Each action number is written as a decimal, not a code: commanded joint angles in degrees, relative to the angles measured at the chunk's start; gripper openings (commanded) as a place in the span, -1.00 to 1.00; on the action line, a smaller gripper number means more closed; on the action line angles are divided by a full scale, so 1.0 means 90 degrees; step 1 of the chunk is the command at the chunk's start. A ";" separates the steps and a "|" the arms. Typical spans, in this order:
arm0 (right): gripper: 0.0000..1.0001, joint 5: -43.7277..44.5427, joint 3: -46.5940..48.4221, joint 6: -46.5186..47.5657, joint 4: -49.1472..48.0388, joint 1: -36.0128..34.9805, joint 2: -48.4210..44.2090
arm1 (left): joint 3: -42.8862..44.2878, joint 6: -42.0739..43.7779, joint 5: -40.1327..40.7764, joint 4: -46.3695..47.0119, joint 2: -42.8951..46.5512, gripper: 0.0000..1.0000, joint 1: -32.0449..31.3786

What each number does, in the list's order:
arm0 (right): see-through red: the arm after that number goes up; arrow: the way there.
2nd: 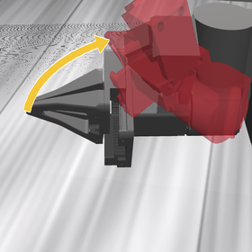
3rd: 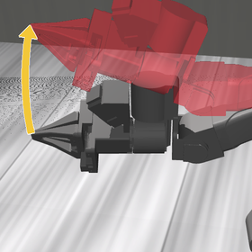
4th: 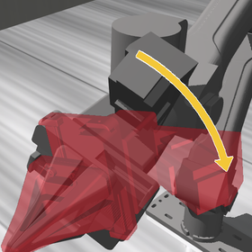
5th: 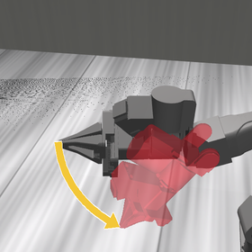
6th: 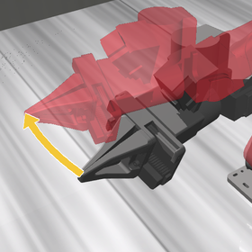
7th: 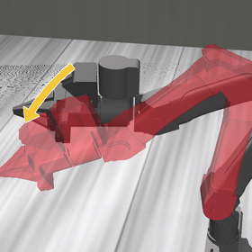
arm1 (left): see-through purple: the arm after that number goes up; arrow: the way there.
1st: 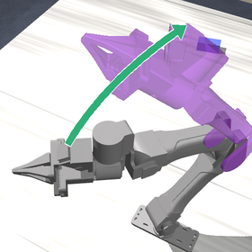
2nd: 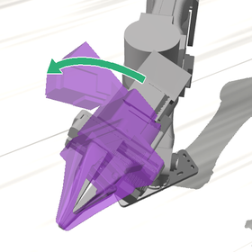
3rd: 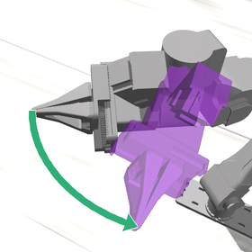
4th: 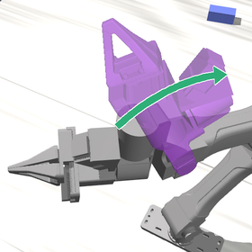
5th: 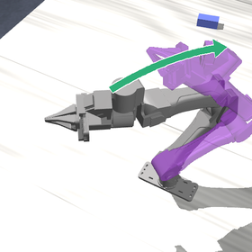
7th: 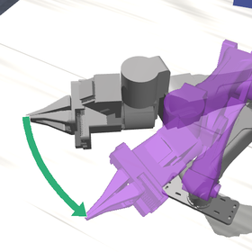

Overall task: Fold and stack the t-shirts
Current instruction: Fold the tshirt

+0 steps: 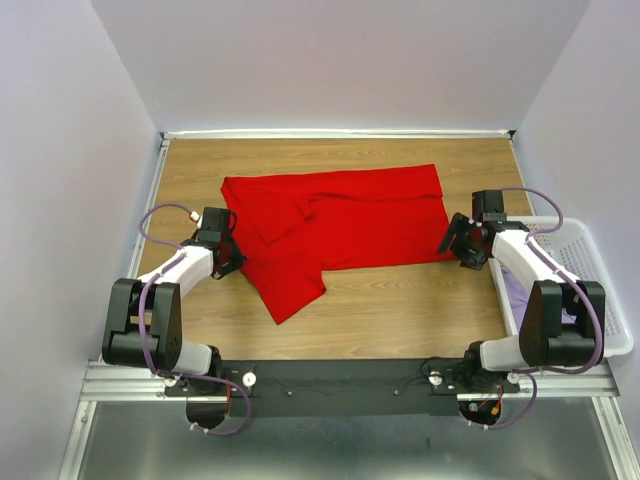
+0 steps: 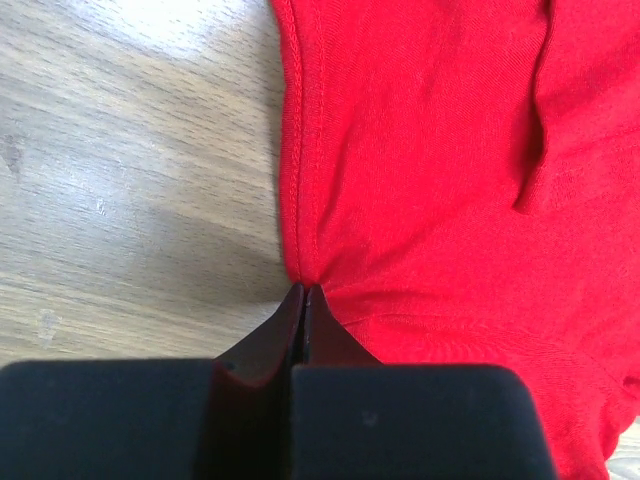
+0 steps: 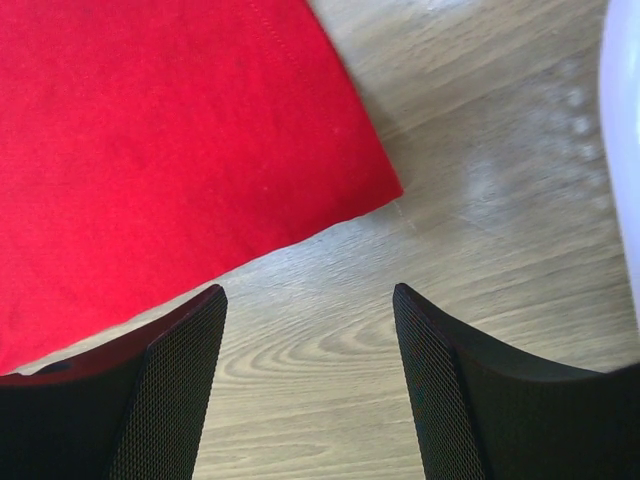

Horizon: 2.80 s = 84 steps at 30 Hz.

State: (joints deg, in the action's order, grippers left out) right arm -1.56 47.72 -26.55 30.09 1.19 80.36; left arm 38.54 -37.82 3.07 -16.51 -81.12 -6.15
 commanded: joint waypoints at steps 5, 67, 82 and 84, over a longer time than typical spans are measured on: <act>0.31 0.0671 0.0010 -0.0419 0.0134 0.0024 0.0222 | -0.0084 0.0111 0.0381 -0.0460 0.0058 -1.00 -0.0039; 0.00 0.1687 -0.0019 -0.1552 0.0153 -0.1187 0.0700 | 0.0092 0.0238 0.0713 -0.1085 0.0547 -1.00 0.0635; -0.03 0.1941 -0.0205 -0.1767 0.0153 -0.1187 0.1179 | 0.0131 0.0267 0.0743 -0.1095 0.0508 -1.00 0.0635; -0.08 0.1941 -0.0234 -0.1767 0.0153 -0.1187 0.1189 | 0.0141 0.0277 0.0743 -0.1114 0.0527 -1.00 0.0635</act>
State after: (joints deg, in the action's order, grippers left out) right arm 13.23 48.03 -40.80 30.06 -9.32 88.73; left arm 38.61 -35.81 7.14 -25.69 -76.93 -0.82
